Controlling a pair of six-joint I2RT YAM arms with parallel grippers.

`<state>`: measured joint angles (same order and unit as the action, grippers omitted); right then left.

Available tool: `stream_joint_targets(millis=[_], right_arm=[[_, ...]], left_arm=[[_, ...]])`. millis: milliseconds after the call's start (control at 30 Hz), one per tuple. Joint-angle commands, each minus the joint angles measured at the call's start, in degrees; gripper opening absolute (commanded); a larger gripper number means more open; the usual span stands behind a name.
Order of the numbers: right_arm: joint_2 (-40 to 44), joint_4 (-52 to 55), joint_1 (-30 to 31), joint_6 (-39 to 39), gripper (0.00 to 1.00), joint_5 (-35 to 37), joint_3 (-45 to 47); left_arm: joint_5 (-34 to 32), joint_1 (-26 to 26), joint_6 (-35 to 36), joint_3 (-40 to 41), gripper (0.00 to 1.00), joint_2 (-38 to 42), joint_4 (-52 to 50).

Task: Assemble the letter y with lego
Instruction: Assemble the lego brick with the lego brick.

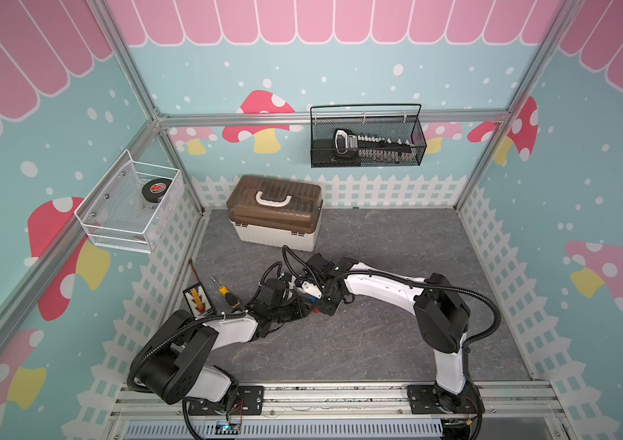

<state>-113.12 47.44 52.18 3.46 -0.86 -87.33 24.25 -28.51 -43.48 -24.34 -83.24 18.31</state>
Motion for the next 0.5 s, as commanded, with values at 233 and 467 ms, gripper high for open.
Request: stream_joint_targets(millis=[233, 467], right_arm=[[-3.94, 4.92, 0.35, 1.81, 0.12, 0.10, -1.71], [-4.43, 5.55, 0.33, 1.93, 0.12, 0.17, -2.23]], left_arm=[[-1.18, 0.48, -0.07, 1.75, 0.35, -0.95, -1.52], [-1.14, 0.50, -0.20, 1.66, 0.35, -0.60, -1.64]])
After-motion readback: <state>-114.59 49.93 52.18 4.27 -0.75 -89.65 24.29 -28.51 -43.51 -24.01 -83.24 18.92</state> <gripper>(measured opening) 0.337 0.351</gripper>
